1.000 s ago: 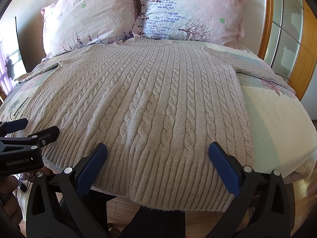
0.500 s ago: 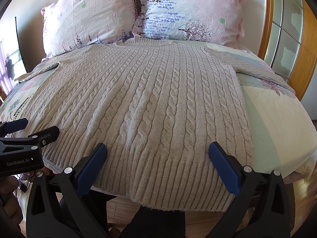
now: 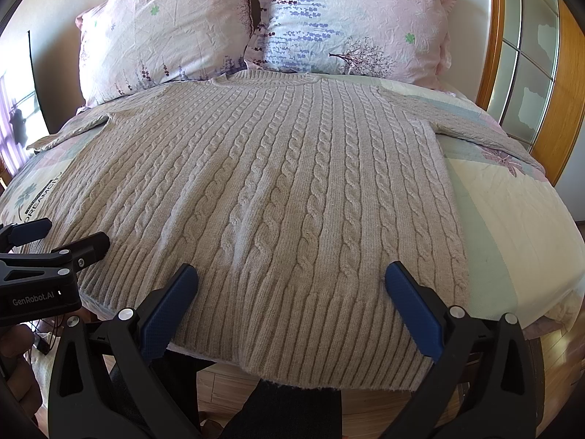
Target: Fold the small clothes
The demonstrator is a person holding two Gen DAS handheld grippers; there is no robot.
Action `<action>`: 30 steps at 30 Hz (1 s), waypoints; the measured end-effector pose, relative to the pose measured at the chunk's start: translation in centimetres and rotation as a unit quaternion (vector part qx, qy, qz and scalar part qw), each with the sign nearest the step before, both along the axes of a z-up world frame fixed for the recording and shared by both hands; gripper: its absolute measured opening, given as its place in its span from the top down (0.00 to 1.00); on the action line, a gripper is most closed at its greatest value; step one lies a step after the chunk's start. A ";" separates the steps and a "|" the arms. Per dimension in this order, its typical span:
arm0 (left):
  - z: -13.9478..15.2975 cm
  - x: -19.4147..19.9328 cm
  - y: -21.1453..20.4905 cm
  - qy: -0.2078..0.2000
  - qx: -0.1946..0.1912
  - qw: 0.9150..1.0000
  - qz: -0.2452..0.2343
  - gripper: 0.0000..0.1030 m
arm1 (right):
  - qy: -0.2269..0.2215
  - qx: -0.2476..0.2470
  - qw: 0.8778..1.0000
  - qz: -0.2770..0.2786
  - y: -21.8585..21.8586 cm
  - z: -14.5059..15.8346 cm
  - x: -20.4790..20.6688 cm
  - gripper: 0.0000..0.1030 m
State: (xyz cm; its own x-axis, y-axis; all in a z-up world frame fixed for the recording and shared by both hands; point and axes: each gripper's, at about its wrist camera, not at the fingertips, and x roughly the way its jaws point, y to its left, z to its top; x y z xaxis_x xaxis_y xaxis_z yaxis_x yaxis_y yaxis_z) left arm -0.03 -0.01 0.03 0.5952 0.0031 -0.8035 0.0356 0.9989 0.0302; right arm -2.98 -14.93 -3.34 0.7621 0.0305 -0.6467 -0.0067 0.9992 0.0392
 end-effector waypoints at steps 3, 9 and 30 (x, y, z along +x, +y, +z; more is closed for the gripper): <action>0.0 0.0 0.0 0.000 0.000 1.000 0.000 0.02 | 0.000 0.000 1.000 0.000 0.0 0.0 0.0 0.01; 0.0 0.0 0.0 0.000 0.000 1.000 0.000 0.02 | 0.000 0.000 1.000 0.000 0.0 0.0 0.0 0.01; 0.1 0.5 0.2 0.007 0.003 1.000 -0.004 0.02 | -0.003 -0.003 1.000 0.025 0.1 0.3 0.4 0.01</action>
State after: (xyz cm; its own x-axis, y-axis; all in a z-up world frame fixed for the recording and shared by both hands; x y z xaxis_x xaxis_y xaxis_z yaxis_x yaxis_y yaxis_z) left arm 0.42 0.17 0.11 0.5837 0.0030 -0.8119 0.0434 0.9984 0.0349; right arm -2.56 -14.87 -3.06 0.7632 0.0635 -0.6430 -0.0560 0.9979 0.0322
